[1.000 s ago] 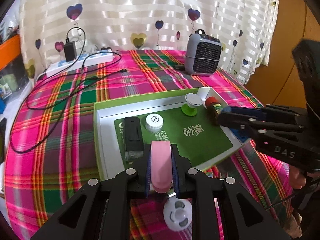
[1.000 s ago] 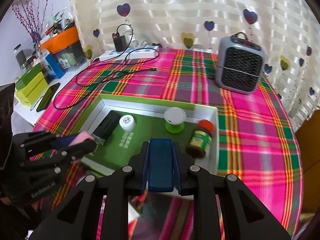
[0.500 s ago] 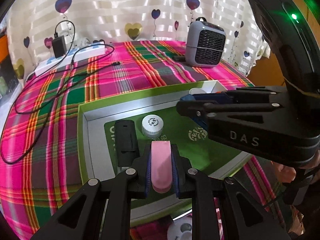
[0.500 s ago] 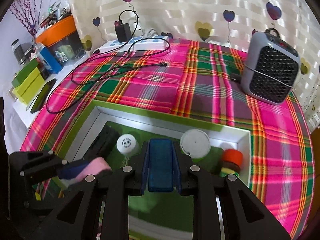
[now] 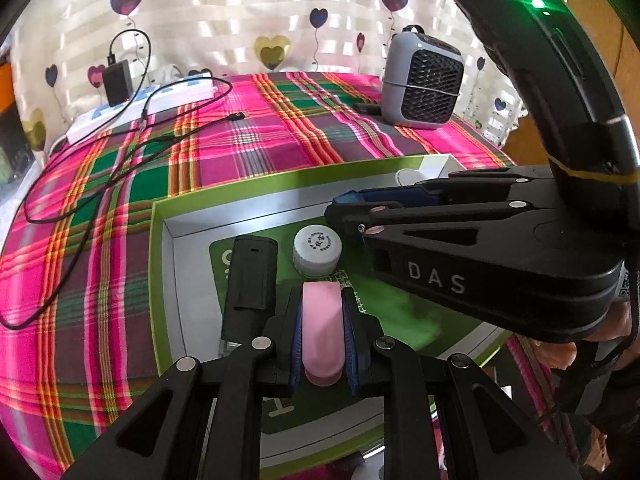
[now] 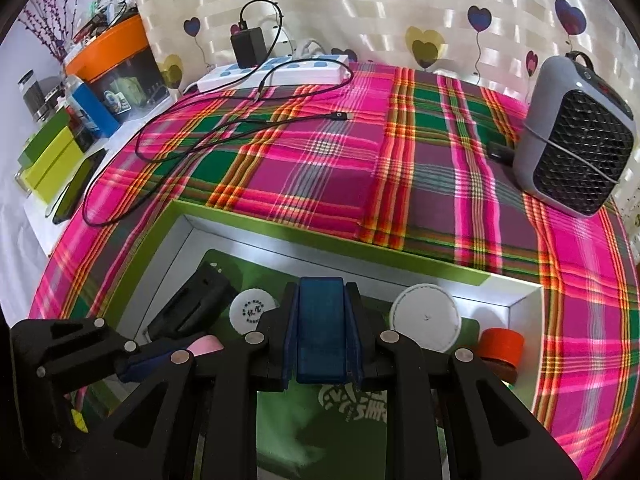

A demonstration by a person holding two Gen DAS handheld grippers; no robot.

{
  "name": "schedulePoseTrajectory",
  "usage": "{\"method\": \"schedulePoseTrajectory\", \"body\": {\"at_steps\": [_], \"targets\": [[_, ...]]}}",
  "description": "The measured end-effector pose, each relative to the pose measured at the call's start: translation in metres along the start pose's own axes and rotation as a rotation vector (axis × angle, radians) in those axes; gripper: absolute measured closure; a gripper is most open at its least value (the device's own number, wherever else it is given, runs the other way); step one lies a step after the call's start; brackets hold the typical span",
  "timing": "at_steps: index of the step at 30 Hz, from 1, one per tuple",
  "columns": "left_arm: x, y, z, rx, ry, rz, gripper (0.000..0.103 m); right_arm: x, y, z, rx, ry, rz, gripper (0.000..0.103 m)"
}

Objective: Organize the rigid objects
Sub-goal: 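Lower the pink clip and USB stick into the green box and open both tools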

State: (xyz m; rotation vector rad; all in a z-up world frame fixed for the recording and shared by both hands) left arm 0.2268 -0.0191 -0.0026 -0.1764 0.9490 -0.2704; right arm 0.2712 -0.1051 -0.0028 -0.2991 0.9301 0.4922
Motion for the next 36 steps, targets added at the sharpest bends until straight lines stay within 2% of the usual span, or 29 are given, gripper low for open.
{"method": "schedulePoseTrajectory", "body": {"at_steps": [19,28,33,36], "targets": [[0.0021,0.002,0.0001,0.001,0.006,-0.001,0.086,0.0084,0.0013,0.0024,0.005,0.016,0.0,0.08],[0.0029,-0.0028,-0.0006,0.011,0.003,-0.005,0.079,0.0085,-0.0001,0.0016,0.021,0.011,0.001,0.08],[0.0031,-0.0038,-0.0013,0.009,0.003,-0.005,0.074,0.0076,-0.0011,0.0011,0.041,0.008,0.009,0.077],[0.0024,-0.0037,-0.0021,0.005,0.004,0.001,0.073,0.0061,-0.0025,0.0,0.057,0.005,0.015,0.068]]}}
Point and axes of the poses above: each gripper's, at about its wrist camera, not at the fingertips, and x roughly the way its jaws point, y to its left, z to its top, the point moved 1 cm from there along x, roughly the way its jaws point, and after that the axes turned 15 degrees about -x, right-handed, at the moved point
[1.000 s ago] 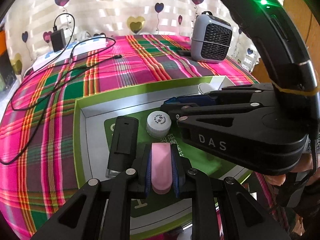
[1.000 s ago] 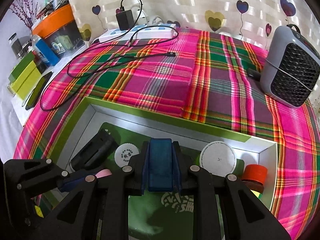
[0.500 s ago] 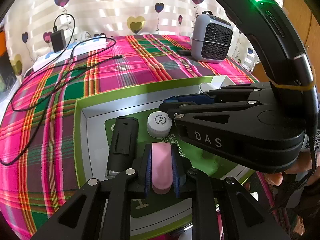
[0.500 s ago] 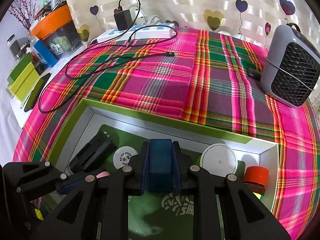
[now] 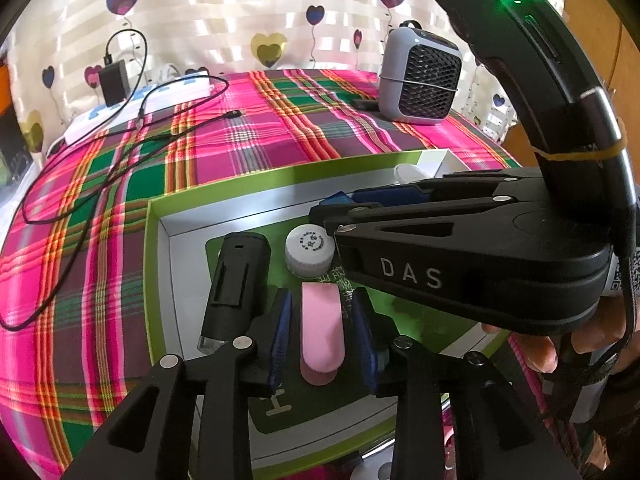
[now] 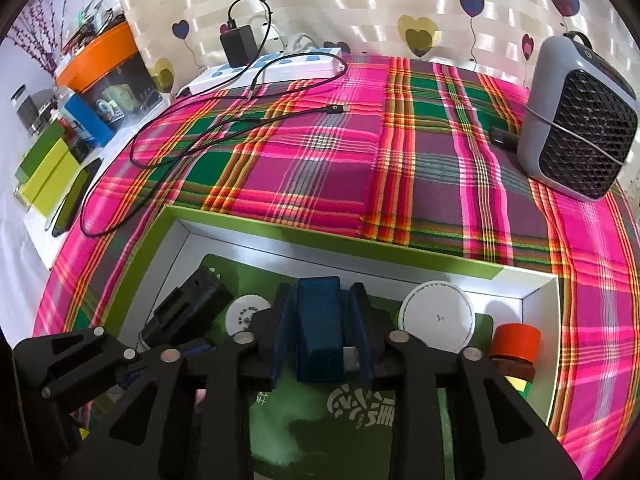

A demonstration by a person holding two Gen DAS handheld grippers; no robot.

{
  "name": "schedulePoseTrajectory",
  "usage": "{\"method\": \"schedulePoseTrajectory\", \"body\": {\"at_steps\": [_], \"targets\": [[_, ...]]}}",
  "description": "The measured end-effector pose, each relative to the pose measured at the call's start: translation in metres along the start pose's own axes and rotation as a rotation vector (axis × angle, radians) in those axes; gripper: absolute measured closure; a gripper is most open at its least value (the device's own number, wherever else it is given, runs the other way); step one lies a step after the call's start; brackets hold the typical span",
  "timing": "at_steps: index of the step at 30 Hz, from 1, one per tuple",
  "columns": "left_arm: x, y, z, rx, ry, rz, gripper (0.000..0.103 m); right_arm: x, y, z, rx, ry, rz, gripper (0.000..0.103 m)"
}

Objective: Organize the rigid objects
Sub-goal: 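Lower the pink clip and USB stick into the green box and open both tools, then withdraw both tools, moving the right tool toward the white square charger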

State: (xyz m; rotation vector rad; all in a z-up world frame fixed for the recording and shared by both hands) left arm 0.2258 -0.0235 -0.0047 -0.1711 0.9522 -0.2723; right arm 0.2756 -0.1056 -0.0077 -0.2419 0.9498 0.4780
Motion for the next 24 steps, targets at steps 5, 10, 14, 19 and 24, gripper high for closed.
{"method": "schedulePoseTrajectory", "body": {"at_steps": [5,10,14,19,24], "targets": [[-0.005,-0.002,-0.004,0.002,-0.003,0.008,0.072,-0.006,0.0,-0.002,0.013,-0.021,0.014,0.061],[-0.014,-0.003,-0.009,0.0,-0.016,0.009,0.072,-0.017,0.002,-0.005,0.022,-0.05,0.021,0.06],[-0.025,-0.003,-0.014,0.001,-0.033,0.025,0.072,-0.028,0.005,-0.008,0.017,-0.067,0.014,0.06],[-0.038,-0.004,-0.023,0.004,-0.047,0.038,0.072,-0.044,0.012,-0.014,0.01,-0.093,0.003,0.06],[-0.054,-0.005,-0.033,-0.002,-0.067,0.046,0.072,-0.06,0.02,-0.023,0.018,-0.119,-0.001,0.06]]}}
Point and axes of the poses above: each gripper's, at about its wrist camera, not at the fingertips, and x roughly the way its jaws point, y to its left, z to its top, the point moved 1 cm from there along x, roughly the way its jaws point, and after that the axes turned 15 degrees about -x, right-handed, at the moved point
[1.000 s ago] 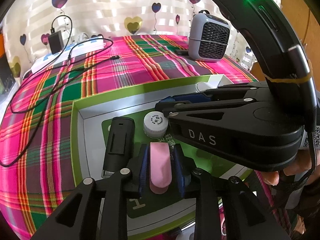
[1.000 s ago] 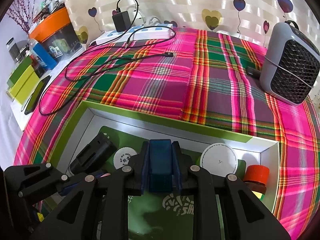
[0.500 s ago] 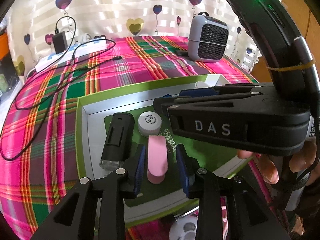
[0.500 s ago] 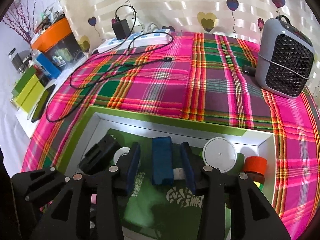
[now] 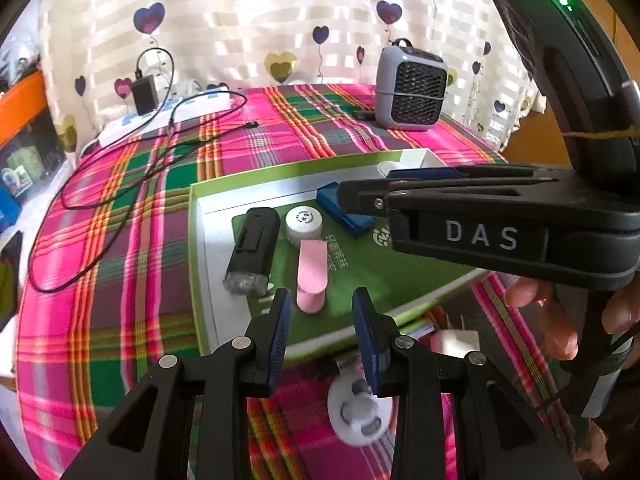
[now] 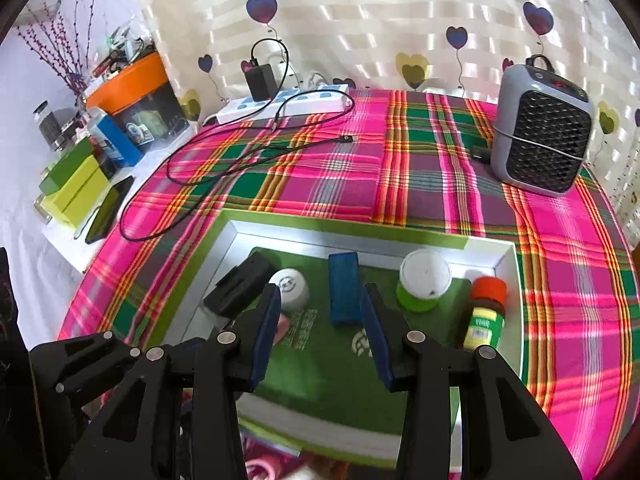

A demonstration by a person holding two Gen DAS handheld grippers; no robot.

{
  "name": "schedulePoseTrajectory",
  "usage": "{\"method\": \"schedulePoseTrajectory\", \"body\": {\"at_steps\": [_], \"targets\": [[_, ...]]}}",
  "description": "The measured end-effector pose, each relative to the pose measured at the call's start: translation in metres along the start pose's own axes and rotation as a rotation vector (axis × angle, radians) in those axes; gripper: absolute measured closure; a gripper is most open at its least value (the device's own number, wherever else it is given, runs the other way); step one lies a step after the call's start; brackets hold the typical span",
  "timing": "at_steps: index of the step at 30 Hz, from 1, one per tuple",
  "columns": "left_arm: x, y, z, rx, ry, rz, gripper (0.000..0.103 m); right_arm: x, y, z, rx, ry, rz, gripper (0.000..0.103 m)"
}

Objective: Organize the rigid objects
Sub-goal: 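Withdraw both tools, moving the right tool toward the white square charger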

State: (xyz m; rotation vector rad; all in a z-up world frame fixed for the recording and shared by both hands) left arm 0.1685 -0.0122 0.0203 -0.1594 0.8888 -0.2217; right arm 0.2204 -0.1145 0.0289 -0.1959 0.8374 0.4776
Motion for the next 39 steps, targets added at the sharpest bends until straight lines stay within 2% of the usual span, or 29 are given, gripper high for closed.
{"method": "schedulePoseTrajectory", "body": {"at_steps": [11,20,32,39], "targets": [[-0.036,-0.001,-0.022,-0.006,-0.051,0.015,0.072,-0.039,0.017,-0.022,0.014,-0.053,-0.044,0.06],[-0.052,0.0,-0.045,-0.008,-0.078,0.032,0.072,-0.057,0.022,-0.053,0.054,-0.058,-0.081,0.06],[-0.051,0.018,-0.075,-0.063,-0.039,-0.006,0.072,-0.059,0.028,-0.096,0.113,-0.015,-0.14,0.06],[-0.053,0.029,-0.085,-0.088,-0.035,-0.024,0.072,-0.061,0.025,-0.107,0.157,-0.009,-0.148,0.06]]}}
Point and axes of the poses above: each gripper's, at about its wrist camera, not at the fingertips, and x roughly the way its jaws point, y to its left, z to its top, the point moved 1 cm from there along x, roughly the way its jaws point, and after that the axes turned 15 degrees about -x, right-handed, at the moved point
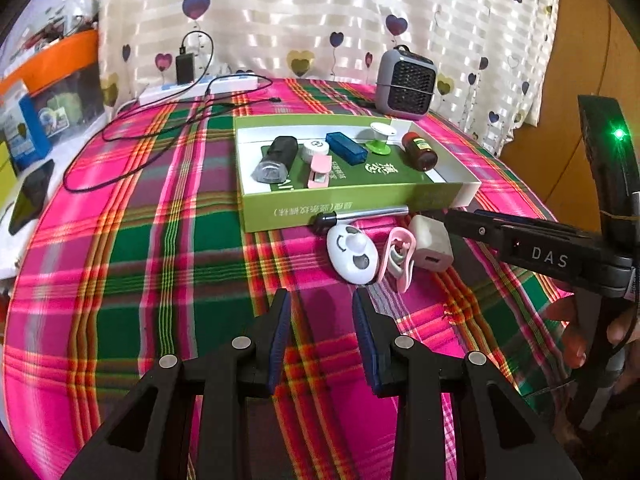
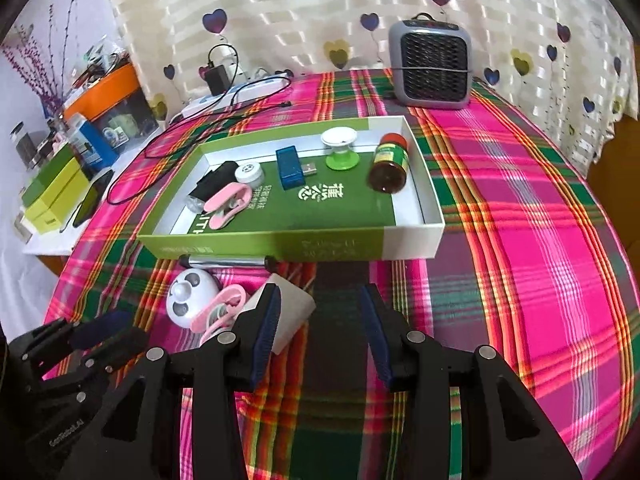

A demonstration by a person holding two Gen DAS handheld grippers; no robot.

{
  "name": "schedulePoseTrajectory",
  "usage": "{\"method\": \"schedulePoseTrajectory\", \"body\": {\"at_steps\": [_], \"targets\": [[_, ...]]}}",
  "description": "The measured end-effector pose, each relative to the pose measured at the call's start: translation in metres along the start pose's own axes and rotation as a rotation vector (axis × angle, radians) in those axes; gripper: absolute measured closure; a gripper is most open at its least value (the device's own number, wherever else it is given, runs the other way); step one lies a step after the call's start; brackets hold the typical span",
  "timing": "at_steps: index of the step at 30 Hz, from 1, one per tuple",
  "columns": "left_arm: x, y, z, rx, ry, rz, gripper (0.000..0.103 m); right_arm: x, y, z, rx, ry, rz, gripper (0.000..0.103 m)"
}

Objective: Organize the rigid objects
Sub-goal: 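Withdraw both tools, moving the right tool toward the white square charger, then grasp the white square charger with the right tool while the left tool grasps the white round gadget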

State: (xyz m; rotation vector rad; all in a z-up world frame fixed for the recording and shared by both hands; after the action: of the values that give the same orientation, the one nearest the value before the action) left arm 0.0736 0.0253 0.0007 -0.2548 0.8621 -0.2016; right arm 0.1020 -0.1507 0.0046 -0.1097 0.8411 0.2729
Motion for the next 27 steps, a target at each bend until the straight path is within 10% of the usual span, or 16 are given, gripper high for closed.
{"method": "schedulePoseTrajectory", "body": {"at_steps": [27], "targets": [[0.009,0.004,-0.004,-0.016,0.032,-0.02,0.072,0.016,0.018,0.001,0.022,0.042,-0.042,0.044]]}}
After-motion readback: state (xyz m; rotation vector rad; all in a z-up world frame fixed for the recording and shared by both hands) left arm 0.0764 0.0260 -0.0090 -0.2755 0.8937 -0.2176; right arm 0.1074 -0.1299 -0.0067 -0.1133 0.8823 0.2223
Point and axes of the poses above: each gripper's, at about its wrist camera, not at the fingertips, and x roughly the way its jaws point, y to its left, z to its top, the point moved 1 cm from there along x, roughly the way its jaws point, and after that the axes turned 15 degrees about -x, right-handed, at the moved point
